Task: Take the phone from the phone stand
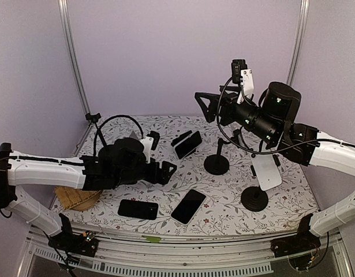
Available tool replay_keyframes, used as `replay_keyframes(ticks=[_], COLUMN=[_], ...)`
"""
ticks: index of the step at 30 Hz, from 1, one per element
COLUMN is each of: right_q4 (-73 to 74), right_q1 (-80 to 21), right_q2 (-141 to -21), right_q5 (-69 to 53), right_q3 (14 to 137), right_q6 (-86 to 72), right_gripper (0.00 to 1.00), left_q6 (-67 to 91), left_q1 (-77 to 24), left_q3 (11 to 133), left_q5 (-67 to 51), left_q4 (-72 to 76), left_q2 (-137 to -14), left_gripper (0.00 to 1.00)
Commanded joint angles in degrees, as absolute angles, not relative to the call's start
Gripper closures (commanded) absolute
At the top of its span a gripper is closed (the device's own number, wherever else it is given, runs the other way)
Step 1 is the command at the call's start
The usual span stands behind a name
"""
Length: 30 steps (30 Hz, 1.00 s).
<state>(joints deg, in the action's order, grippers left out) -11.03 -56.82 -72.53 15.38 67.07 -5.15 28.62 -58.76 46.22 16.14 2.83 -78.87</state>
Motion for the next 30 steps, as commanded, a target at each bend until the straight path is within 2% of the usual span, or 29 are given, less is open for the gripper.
replay_keyframes(ticks=[1,8,11,19,24,30], right_q4=[-12.7,-12.7,-12.7,-13.4,-13.4,-13.7], right_q1=[-56.5,-56.6,-56.5,-56.6,-56.5,-56.6], right_q2=[-73.1,-72.5,-71.9,-72.6,-72.2,-70.9], right_q5=[14.3,14.8,14.9,15.8,16.7,18.1], right_q3=[67.3,66.9,66.3,66.3,65.8,64.6], right_q6=[-5.4,-5.3,-5.2,-4.7,-4.0,-3.2], right_gripper=[0.01,0.01,0.01,0.01,0.01,0.01], left_q6=[25.9,21.7,19.5,13.8,10.4,9.2], left_q1=[-57.4,-53.9,-52.7,-45.5,-40.3,-36.1], left_q3=[49.7,51.0,53.2,58.7,65.4,73.9], left_q5=[12.6,6.5,7.5,-1.6,-7.4,-10.1], left_q4=[2.6,4.7,3.4,4.1,2.9,0.9], left_q2=[-81.2,-84.6,-85.9,-91.8,-99.5,-108.8], left_gripper=[0.04,0.04,0.05,0.15,0.25,0.3])
